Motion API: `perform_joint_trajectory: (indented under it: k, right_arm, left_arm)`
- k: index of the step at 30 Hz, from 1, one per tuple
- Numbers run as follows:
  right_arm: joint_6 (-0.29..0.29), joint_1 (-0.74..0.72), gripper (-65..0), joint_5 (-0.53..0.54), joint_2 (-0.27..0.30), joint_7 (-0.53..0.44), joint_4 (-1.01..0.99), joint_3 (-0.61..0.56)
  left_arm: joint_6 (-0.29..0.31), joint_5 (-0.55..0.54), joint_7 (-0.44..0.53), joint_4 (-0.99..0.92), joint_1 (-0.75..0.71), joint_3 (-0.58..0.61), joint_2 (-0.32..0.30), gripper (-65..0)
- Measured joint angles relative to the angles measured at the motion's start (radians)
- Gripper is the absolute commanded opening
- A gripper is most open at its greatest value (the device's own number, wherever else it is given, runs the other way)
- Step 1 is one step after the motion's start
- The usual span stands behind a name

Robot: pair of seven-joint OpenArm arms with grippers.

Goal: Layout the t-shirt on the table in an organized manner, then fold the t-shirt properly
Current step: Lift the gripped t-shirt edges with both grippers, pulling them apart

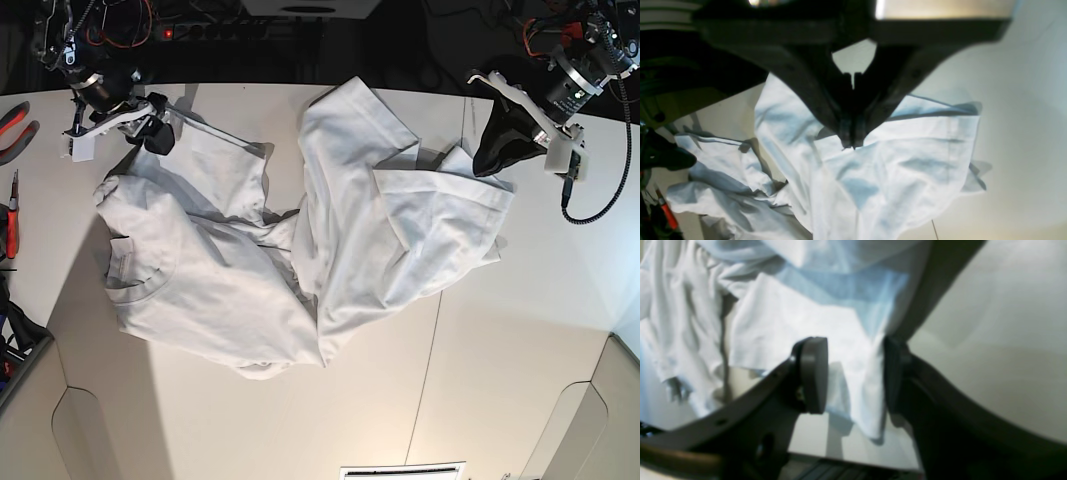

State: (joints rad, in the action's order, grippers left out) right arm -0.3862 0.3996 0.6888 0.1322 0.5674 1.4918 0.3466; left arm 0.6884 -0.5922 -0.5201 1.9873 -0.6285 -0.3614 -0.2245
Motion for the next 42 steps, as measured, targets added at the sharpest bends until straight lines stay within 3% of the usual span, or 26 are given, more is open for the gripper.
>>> perform_joint_trajectory:
  k: [3, 7, 9, 12, 14, 19, 32, 42]
  right_arm:
    - [-0.036, 0.003, -65.0, 0.037, -0.002, 0.054, -0.005, 0.000]
    - [-0.045, 0.002, -65.0, 0.099, -0.002, 0.139, -0.005, 0.000]
    - [-0.081, 0.002, -65.0, 0.104, -0.002, 0.153, 0.000, 0.000]
    - [-0.116, 0.008, -65.0, 0.104, -0.003, 0.161, 0.043, 0.000]
    - [-0.119, 0.007, -65.0, 0.103, -0.002, 0.164, 0.089, 0.000]
    - [-0.123, 0.005, -65.0, 0.071, -0.002, 0.175, 0.192, 0.000]
    - [-0.123, 0.005, -65.0, 0.006, -0.002, 0.177, 0.224, 0.000]
    - [-0.123, 0.005, -65.0, 0.003, -0.002, 0.177, 0.224, 0.000]
  left_arm:
    - [0.000, 0.000, 0.000, 0.000, 0.000, 0.000, 0.000, -65.0]
    - [0.000, 0.000, 0.000, 0.000, 0.000, 0.000, 0.000, -65.0]
    - [0.000, 0.008, 0.000, 0.000, 0.000, 0.000, 0.000, -63.4]
    - [0.000, 0.040, -0.002, 0.000, -0.001, 0.002, 0.000, -41.3]
    - [0.000, 0.047, 0.000, 0.000, 0.000, 0.019, -0.008, -36.8]
    - [0.000, 0.103, -0.003, 0.000, 0.002, 0.144, -0.047, -36.8]
    - [0.001, 0.429, -0.004, -0.013, 0.083, 0.565, -0.089, -36.9]
    - [0.003, 0.565, 0.029, -0.184, 0.168, 0.713, -0.089, -36.9]
